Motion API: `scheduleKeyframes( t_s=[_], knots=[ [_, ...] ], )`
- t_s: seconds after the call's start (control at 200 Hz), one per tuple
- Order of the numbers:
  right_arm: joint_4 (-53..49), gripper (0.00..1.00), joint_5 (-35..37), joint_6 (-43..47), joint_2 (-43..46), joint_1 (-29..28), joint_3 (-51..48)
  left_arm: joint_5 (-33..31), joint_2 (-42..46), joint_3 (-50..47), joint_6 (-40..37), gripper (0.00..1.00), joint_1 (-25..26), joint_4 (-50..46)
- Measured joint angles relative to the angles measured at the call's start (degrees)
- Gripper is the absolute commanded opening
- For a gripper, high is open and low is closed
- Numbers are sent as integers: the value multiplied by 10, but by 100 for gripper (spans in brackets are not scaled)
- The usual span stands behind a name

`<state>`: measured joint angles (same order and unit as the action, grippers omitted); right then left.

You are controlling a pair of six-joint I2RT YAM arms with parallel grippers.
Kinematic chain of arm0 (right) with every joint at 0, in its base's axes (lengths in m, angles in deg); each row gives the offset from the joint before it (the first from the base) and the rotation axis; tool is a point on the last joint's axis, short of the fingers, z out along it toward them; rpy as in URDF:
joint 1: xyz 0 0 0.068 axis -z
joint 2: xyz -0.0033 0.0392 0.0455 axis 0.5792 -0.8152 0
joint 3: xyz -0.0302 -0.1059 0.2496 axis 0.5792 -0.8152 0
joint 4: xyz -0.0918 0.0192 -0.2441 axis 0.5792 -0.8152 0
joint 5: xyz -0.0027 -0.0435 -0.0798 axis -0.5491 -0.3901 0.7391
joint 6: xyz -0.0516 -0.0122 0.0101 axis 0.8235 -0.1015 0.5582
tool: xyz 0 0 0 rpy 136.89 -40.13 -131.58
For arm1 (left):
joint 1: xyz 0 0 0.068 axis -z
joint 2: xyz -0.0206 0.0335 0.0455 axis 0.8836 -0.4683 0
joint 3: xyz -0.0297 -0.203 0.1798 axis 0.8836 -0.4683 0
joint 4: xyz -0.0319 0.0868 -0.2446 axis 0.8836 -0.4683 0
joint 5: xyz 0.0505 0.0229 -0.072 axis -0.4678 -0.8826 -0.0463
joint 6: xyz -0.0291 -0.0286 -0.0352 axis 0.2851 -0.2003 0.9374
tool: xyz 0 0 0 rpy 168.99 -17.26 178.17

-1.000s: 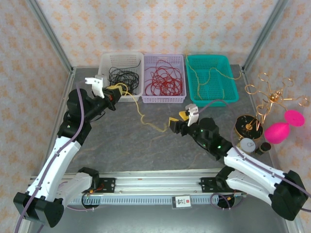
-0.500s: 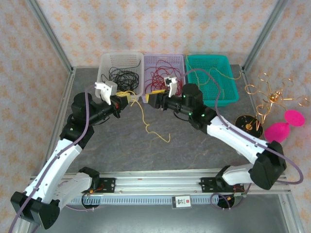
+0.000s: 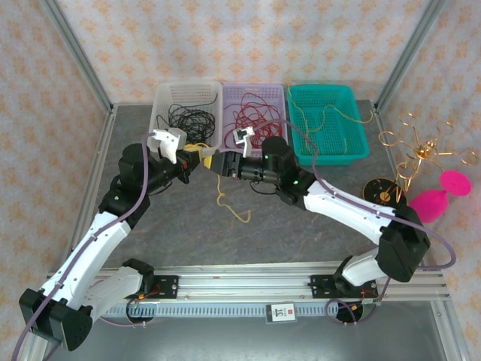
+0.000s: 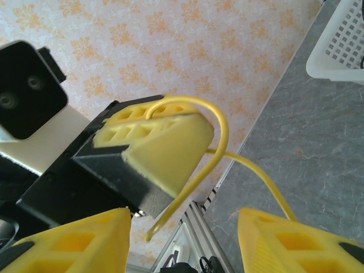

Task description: Untangle the cables

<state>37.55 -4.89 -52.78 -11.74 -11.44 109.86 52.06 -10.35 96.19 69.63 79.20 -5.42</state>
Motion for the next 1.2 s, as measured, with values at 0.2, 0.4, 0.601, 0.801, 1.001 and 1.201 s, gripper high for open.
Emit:
scheduleKeyframes(
  t_s=[0.2,0.4,0.601,0.801,1.001,1.201],
  knots=[
    [4,36,2,-12,-26,0,12,-8,0,0,-7,0,5,-1],
    [-66,7,42,49,-30,3,67,-15,0,0,-12,0,6,-5],
    [-204,0,115,204,-30,7,139,-23,0,2,-22,0,14,-9],
    [-271,0,239,499,-21,0,141,-21,-6,8,-31,0,24,-34],
    [-218,0,341,826,12,-12,70,-1,-33,16,-47,0,35,-67],
    [-138,11,391,1040,12,-6,53,7,-59,43,-64,0,49,-82]
  ],
)
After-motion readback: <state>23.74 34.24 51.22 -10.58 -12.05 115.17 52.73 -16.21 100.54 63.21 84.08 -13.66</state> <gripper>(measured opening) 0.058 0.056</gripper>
